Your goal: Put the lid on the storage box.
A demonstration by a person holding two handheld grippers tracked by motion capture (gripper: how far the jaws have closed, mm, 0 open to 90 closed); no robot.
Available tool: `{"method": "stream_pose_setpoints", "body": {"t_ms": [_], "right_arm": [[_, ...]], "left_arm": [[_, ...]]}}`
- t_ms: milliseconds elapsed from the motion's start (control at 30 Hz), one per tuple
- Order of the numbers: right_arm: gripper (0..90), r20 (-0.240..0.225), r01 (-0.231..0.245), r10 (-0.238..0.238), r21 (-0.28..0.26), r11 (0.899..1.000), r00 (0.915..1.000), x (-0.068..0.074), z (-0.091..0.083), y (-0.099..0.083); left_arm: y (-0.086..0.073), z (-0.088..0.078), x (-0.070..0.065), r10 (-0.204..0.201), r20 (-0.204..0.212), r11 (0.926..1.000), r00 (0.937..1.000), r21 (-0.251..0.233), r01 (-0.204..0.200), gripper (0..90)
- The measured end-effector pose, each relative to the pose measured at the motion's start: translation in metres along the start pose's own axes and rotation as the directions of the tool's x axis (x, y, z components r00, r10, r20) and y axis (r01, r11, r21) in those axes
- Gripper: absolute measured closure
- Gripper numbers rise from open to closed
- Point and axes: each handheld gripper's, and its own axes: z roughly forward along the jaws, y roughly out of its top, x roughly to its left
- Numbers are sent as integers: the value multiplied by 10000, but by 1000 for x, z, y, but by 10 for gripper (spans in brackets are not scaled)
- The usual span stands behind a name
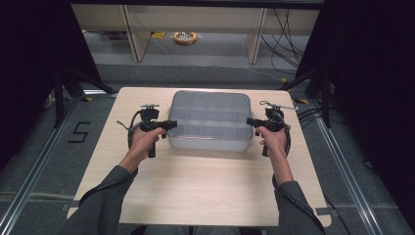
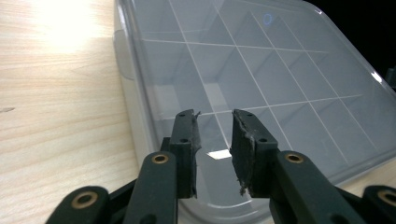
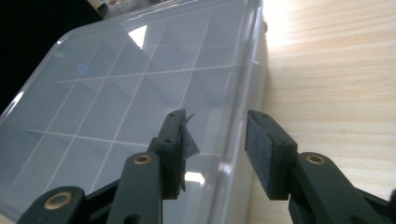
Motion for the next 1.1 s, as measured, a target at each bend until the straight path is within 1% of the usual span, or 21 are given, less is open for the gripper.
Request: {"method": "stream_pose_setpoints", "body": {"t_ms": [33,67,100,133,167,200,233,267,300,333,367,467,500,533,567,600,667,700,833,967,1100], "right_arm": [[589,-8,-414,414,79,9991,9991,2,-2,0],[586,-91,-430,431,141,9990,9990,1,-4,0],[584,-15,-493,493,66,9988,9988,1,-4,-1],[579,-9,-351,351,75,9994,9994,-1,-4,-2],[572,-64,-129,129,17,9999,9999,-5,-6,-2],[572,36,84,-83,-96,9999,10000,-7,-5,-2],[571,-97,228,-230,-212,9995,9997,-9,-5,-2],[566,-113,-298,298,6,9996,9995,-5,-8,-3],[561,-112,-544,544,12,9985,9985,-3,-10,-3],[555,-161,-361,360,-30,9993,9992,-4,-11,-3],[551,-230,99,-102,-157,9998,9997,-8,-11,-2],[546,-135,62,-65,-226,9997,9999,-8,-14,-3],[544,-116,-236,235,-118,9997,9997,-6,-15,-4],[544,-251,-276,274,-75,9996,9993,-6,-16,-4],[543,-241,141,-146,-184,9997,9996,-9,-16,-4],[543,-251,147,-153,-242,9996,9996,-9,-17,-5],[542,-216,-268,266,-117,9996,9994,-7,-20,-6],[542,-267,168,-174,-239,9996,9995,-11,-20,-7],[541,-229,224,-230,-254,9994,9995,-14,-22,-11],[532,-359,195,-204,-240,9995,9991,-14,-25,-15],[508,-461,203,-222,-402,9990,9987,-13,-30,-18]], "left_arm": [[-1,-2,2,2,15,10000,10000,-11,-2,699],[-1,-4,3,-155,67,9998,9999,-139,156,699],[-2,-6,5,-130,94,9998,9999,-114,131,696],[-2,-10,7,-70,59,9999,10000,-150,71,691],[-3,-10,7,-181,56,9995,9998,-260,183,687],[-3,-12,8,-154,67,9996,9999,-231,155,686],[-4,-13,8,-176,101,9995,9998,-267,179,684],[-5,-15,9,-145,109,9995,9998,-274,148,681],[-6,-17,9,-182,112,9993,9998,-313,186,676],[-6,-19,10,-212,143,9992,9997,-338,216,669],[-6,-20,11,-274,136,9989,9995,-380,279,658],[-7,-24,15,-399,138,9979,9991,-512,405,638],[-8,-25,16,-454,173,9975,9988,-542,463,630],[-9,-27,17,-495,176,9970,9986,-584,504,626],[-10,-28,17,-534,231,9966,9983,-615,547,622],[-12,-31,17,-579,299,9961,9979,-647,597,616],[-14,-33,17,-523,362,9964,9980,-654,546,607],[-15,-35,17,-546,415,9963,9976,-638,572,599],[-22,-40,16,-535,545,9965,9971,-615,568,576],[-28,-46,16,-511,695,9965,9963,-633,555,565],[-36,-53,13,-278,851,9975,9960,-629,332,545]]}}
